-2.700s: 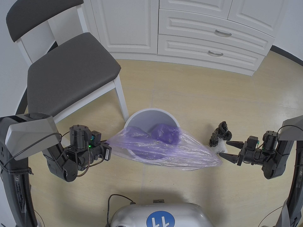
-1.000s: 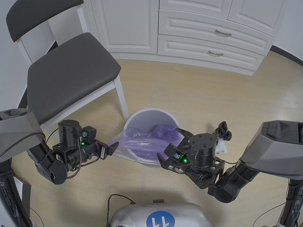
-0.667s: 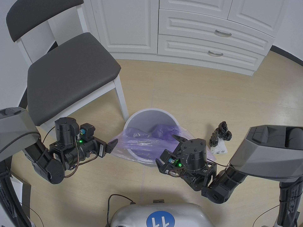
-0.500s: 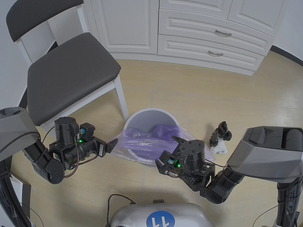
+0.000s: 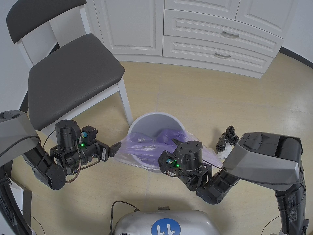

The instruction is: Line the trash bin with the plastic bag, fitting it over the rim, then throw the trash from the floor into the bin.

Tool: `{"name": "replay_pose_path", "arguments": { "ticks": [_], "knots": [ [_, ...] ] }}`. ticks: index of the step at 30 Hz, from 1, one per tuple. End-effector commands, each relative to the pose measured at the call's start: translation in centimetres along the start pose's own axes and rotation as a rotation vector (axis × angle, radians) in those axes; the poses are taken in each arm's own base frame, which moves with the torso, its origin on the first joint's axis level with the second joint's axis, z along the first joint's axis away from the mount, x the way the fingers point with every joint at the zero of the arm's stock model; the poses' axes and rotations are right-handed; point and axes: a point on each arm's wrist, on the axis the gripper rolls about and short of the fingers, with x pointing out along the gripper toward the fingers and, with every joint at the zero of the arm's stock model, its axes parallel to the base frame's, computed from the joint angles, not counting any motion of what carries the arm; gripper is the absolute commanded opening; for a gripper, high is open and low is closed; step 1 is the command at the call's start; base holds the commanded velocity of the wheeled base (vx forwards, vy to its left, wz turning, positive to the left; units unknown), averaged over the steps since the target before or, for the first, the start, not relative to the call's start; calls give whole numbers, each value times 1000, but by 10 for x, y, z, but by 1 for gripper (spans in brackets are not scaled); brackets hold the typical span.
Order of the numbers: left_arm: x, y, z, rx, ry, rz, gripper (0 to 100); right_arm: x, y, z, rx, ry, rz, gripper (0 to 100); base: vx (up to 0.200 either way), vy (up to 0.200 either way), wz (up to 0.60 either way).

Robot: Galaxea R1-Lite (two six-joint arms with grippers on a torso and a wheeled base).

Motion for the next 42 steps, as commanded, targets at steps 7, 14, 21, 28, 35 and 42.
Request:
{"name": "replay_pose_path", "arguments": {
  "ticks": [7,14,21,28,35,42],
  "knots": [
    [-3,3,5,-1,-17,11,100,14,-34,35,45,-61,-74,0,0,0,0],
    [-3,4,5,-3,-23,13,100,41,-58,54,96,-111,-156,0,0,0,0],
    [-3,2,5,-1,-22,10,100,83,-67,58,195,-151,-238,0,0,0,0],
    [-2,1,4,0,-22,7,100,129,-61,34,279,-169,-371,0,0,0,0],
    [-2,1,6,0,-27,8,100,127,-63,37,312,-218,-429,0,0,0,0],
    [-2,-1,6,2,-27,5,100,117,-66,56,338,-293,-456,0,0,0,0]
  ]
}}
